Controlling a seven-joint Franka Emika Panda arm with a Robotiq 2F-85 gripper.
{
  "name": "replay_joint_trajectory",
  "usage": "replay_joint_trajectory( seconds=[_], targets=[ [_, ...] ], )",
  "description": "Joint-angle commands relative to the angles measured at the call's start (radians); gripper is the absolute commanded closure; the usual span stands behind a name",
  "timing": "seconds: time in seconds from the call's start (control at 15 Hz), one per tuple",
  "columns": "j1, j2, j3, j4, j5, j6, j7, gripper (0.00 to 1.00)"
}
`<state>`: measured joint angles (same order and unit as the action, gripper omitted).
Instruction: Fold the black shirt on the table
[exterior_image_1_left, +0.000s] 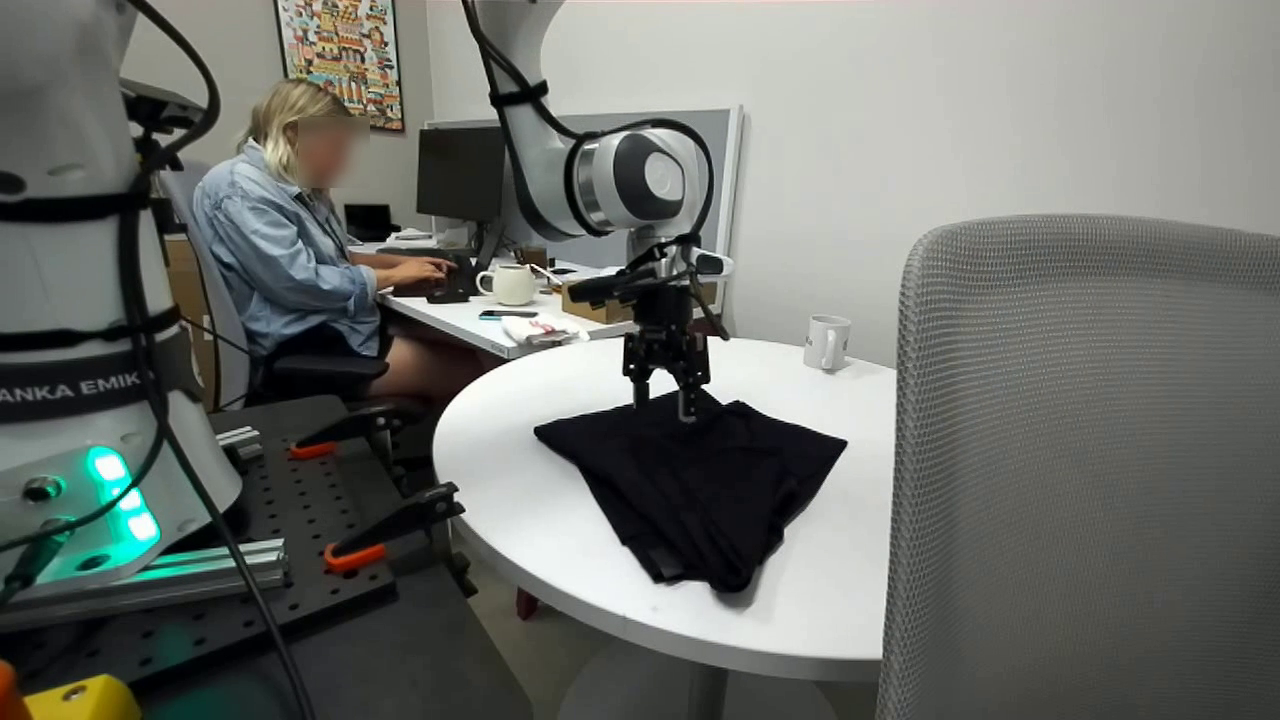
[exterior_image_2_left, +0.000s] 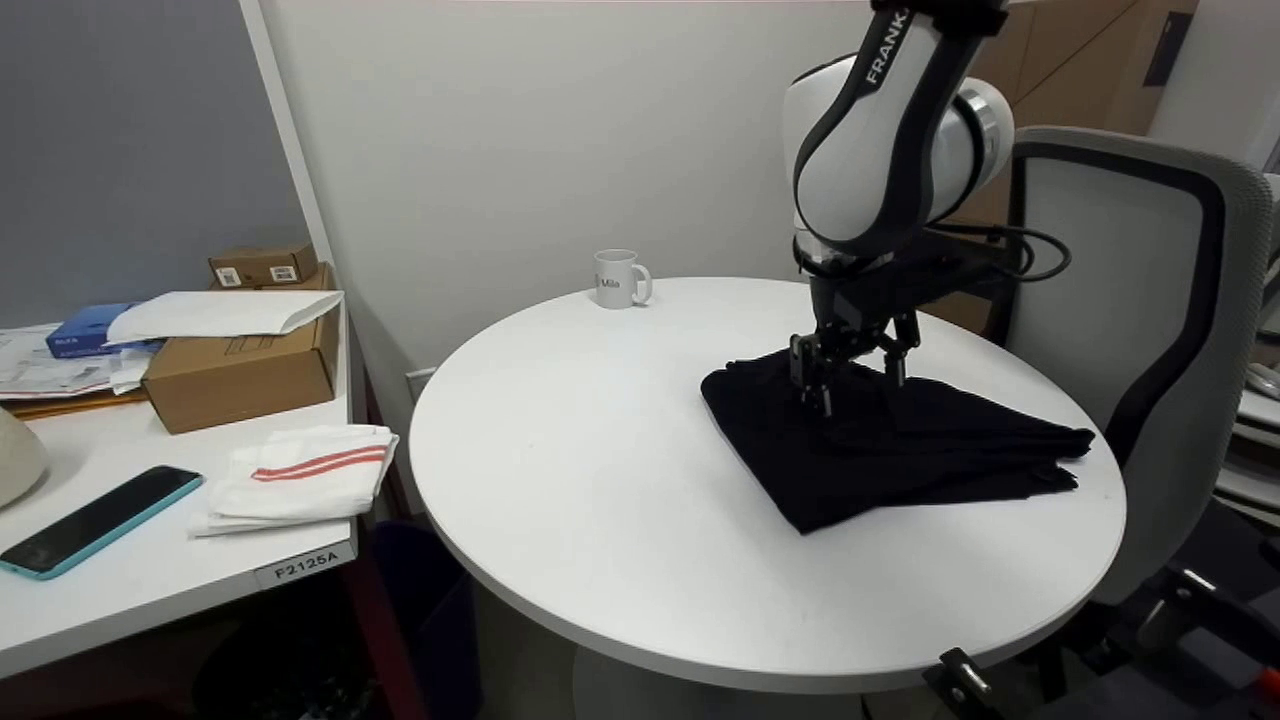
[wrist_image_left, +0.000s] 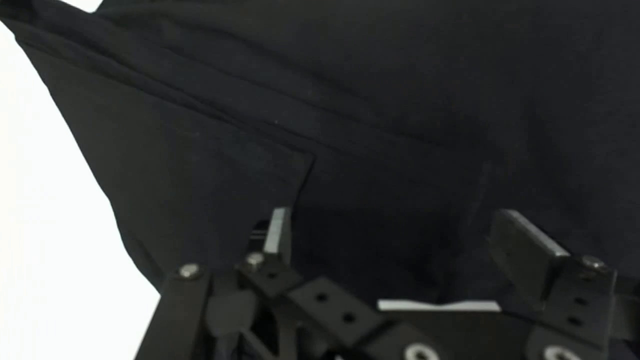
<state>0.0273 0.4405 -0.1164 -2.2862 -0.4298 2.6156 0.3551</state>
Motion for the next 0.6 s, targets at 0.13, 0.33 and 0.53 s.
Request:
replay_joint_trajectory(
  seconds=[0.13,0.33,0.53],
  targets=[
    [0.058,0.092,-0.049,0.055,0.003,0.003,-0.030,0.00],
    [0.079,0.119,-0.062,0.060,0.002,0.008,-0.026,0.00],
    [0.099,0.133,-0.067,0.059,0.004,0.012,-0.023,0.29]
  ],
)
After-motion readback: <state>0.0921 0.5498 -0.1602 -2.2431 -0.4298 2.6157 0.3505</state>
